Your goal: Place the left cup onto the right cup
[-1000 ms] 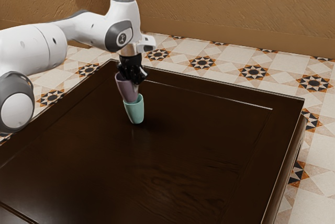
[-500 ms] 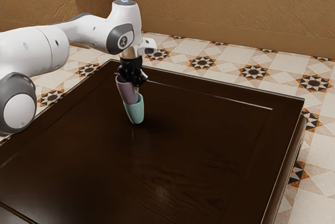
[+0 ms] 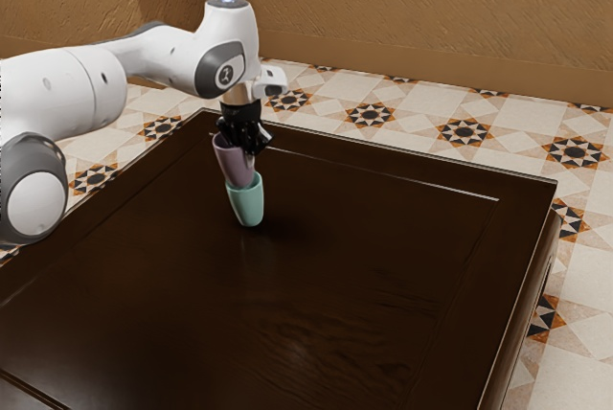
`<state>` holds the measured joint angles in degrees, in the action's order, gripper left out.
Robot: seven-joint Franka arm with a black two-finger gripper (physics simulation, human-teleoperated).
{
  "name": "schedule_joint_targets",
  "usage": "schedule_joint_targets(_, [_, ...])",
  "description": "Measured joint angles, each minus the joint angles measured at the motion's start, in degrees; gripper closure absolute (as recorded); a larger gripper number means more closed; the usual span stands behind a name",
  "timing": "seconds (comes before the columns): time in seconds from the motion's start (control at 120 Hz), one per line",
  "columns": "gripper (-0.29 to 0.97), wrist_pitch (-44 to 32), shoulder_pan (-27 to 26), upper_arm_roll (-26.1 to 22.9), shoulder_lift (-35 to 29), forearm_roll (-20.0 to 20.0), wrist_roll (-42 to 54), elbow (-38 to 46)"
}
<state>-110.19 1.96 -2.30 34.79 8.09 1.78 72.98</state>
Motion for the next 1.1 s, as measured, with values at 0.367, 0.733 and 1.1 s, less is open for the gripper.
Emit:
schedule_joint_targets(0.367, [0.63, -2.1, 0.0, 0.1, 2.8, -0.3, 0.2, 0.0])
schedule_joint_targets(0.733, [0.12, -2.1, -0.3, 0.1, 0.2, -0.7, 0.6, 0.2])
schedule_joint_targets(1.1, [0.02, 4.4, -0.8, 0.0, -22.5, -1.7, 0.4, 13.3])
